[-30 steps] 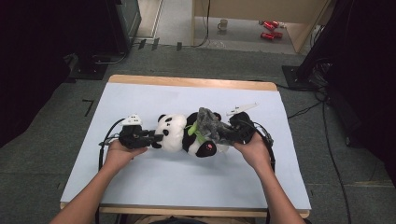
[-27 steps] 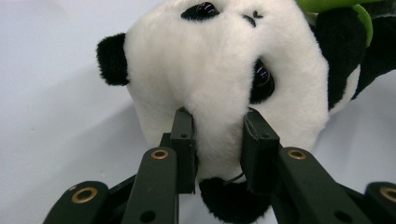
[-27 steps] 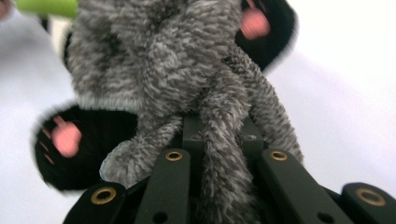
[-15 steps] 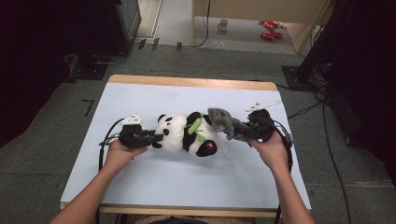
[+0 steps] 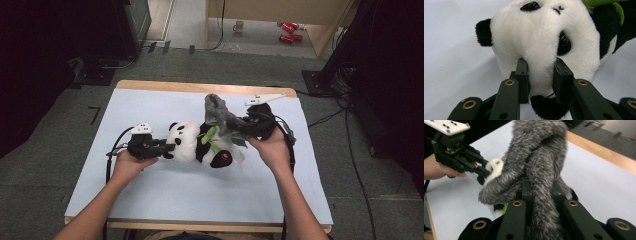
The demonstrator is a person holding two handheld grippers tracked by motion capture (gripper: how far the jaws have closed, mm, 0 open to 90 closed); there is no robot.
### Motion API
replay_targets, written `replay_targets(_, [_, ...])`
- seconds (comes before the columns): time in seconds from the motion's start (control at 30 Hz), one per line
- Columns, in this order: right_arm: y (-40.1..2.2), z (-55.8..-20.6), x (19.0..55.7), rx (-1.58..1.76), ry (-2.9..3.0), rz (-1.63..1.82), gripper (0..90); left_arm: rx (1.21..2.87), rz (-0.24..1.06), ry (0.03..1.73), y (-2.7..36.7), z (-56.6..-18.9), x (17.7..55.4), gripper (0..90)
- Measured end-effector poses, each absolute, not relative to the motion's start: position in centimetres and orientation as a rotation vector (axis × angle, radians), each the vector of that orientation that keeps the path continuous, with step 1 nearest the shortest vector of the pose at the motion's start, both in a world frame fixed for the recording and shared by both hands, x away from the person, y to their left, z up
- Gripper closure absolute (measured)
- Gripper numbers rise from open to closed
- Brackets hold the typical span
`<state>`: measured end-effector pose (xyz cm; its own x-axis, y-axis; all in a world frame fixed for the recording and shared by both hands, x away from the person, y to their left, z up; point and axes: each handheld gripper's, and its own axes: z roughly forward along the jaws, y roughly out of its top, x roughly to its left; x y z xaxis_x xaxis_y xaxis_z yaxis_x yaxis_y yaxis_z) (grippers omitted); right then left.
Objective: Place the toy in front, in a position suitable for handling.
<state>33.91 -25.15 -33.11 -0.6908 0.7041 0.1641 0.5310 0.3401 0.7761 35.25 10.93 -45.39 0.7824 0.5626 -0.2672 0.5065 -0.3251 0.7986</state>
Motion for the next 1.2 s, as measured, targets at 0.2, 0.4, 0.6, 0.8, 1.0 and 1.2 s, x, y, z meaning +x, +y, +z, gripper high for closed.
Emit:
replay_targets(0.2, [-21.3, -33.1, 35.8, 1.044, 2.458, 1.331, 79.8, 1.984, 0.077, 0.788, 10.9, -45.3, 35.2, 70.4])
replay_targets(0.4, [-16.4, -33.9, 37.4, 0.955, 2.562, 1.291, 79.8, 1.981, 0.074, 0.788, 10.9, -45.2, 35.2, 70.4])
replay_targets(0.6, [-13.1, -35.5, 38.4, 0.926, 2.657, 1.254, 79.7, 1.973, 0.066, 0.781, 11.0, -45.2, 35.3, 70.4])
replay_targets(0.8, [-13.2, -37.4, 38.6, 0.963, 2.696, 1.212, 79.9, 1.99, 0.059, 0.787, 11.0, -45.4, 35.4, 70.5])
replay_targets(1.0, [-14.6, -37.5, 38.2, 0.965, 2.686, 1.164, 80.0, 2.001, 0.062, 0.785, 11.0, -45.5, 35.4, 70.5])
replay_targets(1.2, [-16.2, -37.8, 37.7, 0.991, 2.686, 1.125, 80.0, 2.0, 0.064, 0.784, 11.0, -45.5, 35.3, 70.2])
